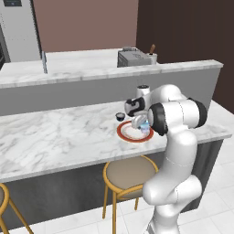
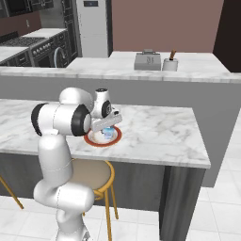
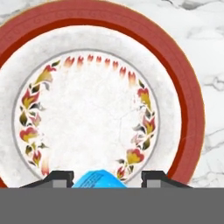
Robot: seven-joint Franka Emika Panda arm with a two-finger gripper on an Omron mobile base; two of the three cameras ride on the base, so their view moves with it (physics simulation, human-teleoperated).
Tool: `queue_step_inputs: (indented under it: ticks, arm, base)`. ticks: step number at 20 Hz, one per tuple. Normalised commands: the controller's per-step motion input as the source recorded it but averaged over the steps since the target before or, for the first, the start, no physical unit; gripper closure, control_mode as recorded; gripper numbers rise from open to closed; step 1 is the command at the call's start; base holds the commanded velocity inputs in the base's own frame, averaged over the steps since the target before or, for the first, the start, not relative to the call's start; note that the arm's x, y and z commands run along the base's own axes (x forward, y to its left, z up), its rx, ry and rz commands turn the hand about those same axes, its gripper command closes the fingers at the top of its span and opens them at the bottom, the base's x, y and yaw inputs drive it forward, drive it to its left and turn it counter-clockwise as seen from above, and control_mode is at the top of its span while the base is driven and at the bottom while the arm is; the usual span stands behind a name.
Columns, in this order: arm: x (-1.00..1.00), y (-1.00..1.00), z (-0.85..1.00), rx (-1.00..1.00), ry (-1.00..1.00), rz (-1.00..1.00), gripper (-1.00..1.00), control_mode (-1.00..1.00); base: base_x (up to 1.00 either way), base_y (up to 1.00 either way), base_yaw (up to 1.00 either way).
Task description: Place two yogurt containers on each plate.
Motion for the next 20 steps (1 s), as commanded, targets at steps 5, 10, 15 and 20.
queue_step_inputs:
  ticks: [5, 10, 15, 20]
  arm:
    - [0.12, 0.08, -0.14, 0.00, -0.03, 0.00, 1.00, -1.00]
    - [0.17, 0.17, -0.05, -0.02, -0.04, 0.00, -1.00, -1.00]
    - [0.05, 0.10, 0.00, -0.03, -0.05, 0.00, -1.00, -1.00]
    - [0.00, 0.01, 0.01, -0.02, -0.04, 0.00, -1.00, -1.00]
  base:
    - [0.00, 0.00, 0.00]
    - [0.00, 0.00, 0.00]
    - [0.00, 0.00, 0.00]
    - [0.00, 0.00, 0.00]
